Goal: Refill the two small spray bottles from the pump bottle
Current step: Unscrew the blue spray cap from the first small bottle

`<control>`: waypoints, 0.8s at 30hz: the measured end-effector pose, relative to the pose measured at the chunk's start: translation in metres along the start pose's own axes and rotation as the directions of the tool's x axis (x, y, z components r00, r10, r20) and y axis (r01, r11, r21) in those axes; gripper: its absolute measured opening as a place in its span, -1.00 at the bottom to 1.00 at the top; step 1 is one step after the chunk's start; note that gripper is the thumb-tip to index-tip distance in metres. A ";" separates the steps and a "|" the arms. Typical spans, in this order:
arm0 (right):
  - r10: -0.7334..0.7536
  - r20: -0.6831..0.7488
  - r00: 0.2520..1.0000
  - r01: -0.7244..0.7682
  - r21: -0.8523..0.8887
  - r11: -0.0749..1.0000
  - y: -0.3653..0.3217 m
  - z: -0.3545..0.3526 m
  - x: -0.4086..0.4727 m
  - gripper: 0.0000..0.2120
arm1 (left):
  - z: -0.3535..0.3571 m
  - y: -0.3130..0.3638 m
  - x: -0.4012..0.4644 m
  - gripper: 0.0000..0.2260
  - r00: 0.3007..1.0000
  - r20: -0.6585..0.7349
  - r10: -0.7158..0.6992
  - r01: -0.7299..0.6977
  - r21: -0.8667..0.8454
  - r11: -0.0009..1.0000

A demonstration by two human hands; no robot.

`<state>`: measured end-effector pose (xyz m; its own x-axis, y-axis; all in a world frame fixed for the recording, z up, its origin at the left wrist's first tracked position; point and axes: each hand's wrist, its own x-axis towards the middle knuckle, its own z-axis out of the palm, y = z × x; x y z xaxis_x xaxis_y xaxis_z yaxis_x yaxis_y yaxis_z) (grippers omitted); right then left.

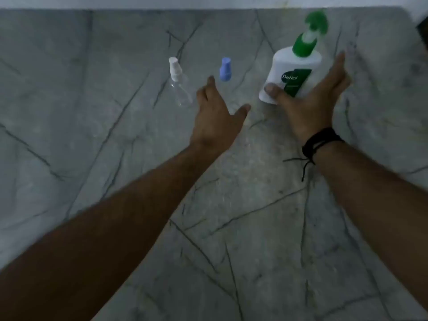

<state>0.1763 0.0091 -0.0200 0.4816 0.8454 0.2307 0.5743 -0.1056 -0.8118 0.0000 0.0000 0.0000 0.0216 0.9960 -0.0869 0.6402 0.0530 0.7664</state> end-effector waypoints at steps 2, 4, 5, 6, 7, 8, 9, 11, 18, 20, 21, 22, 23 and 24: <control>-0.054 -0.030 0.998 0.056 0.085 0.995 0.002 0.011 0.012 0.27 | 0.005 -0.003 0.012 -0.17 0.999 -0.028 0.024 -0.024 0.021 0.999; -0.079 -0.030 0.996 0.082 0.118 0.990 0.007 0.023 0.023 0.18 | 0.010 -0.011 0.022 -0.19 0.999 -0.049 0.025 -0.023 0.041 0.999; -0.097 -0.051 0.994 0.103 0.132 0.986 0.010 0.029 0.025 0.13 | 0.014 -0.015 0.027 -0.20 0.998 -0.056 0.034 -0.031 0.052 0.998; -0.115 -0.081 0.990 0.126 0.141 0.982 0.012 0.034 0.026 0.09 | 0.017 -0.018 0.029 -0.21 0.996 -0.066 0.056 -0.051 0.066 0.996; -0.135 -0.112 0.985 0.151 0.151 0.977 0.014 0.037 0.027 0.04 | 0.020 -0.021 0.033 -0.22 0.994 -0.070 0.084 -0.079 0.073 0.994; -0.145 -0.136 0.980 0.165 0.151 0.975 0.017 0.040 0.027 0.00 | 0.021 -0.023 0.035 -0.25 0.990 -0.087 0.114 -0.108 0.071 0.992; -0.149 -0.156 0.976 0.174 0.159 0.972 0.019 0.043 0.028 -0.04 | 0.022 -0.024 0.037 -0.30 0.986 -0.102 0.134 -0.128 0.071 0.989; -0.164 -0.175 0.971 0.195 0.180 0.964 0.020 0.046 0.029 -0.14 | 0.022 -0.027 0.040 -0.45 0.979 -0.126 0.163 -0.153 0.085 0.985; -0.140 -0.169 0.976 0.177 0.226 0.958 0.020 0.051 0.031 -0.27 | 0.018 -0.041 0.046 -0.69 0.953 -0.169 0.253 -0.231 0.139 0.963; -0.155 -0.164 0.974 0.191 0.237 0.952 0.023 0.049 0.029 -0.27 | 0.020 -0.044 0.044 -0.70 0.941 -0.180 0.286 -0.258 0.165 0.952; -0.164 -0.157 0.974 0.199 0.243 0.949 0.025 0.048 0.027 -0.28 | 0.021 -0.045 0.043 -0.71 0.937 -0.176 0.300 -0.270 0.175 0.947; -0.172 -0.149 0.974 0.206 0.249 0.946 0.026 0.045 0.025 -0.28 | 0.022 -0.045 0.039 -0.70 0.933 -0.167 0.318 -0.287 0.185 0.940; -0.176 -0.140 0.974 0.207 0.256 0.944 0.027 0.042 0.022 -0.28 | 0.023 -0.046 0.037 -0.69 0.932 -0.151 0.329 -0.298 0.193 0.935; -0.187 -0.133 0.973 0.216 0.262 0.941 0.029 0.038 0.018 -0.29 | 0.023 -0.047 0.031 -0.68 0.927 -0.138 0.348 -0.317 0.205 0.926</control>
<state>0.1766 0.0415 -0.0596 0.4494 0.7733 0.4474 0.4712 0.2203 -0.8541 -0.0118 0.0269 -0.0535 0.1365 0.9520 0.2738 0.7433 -0.2812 0.6070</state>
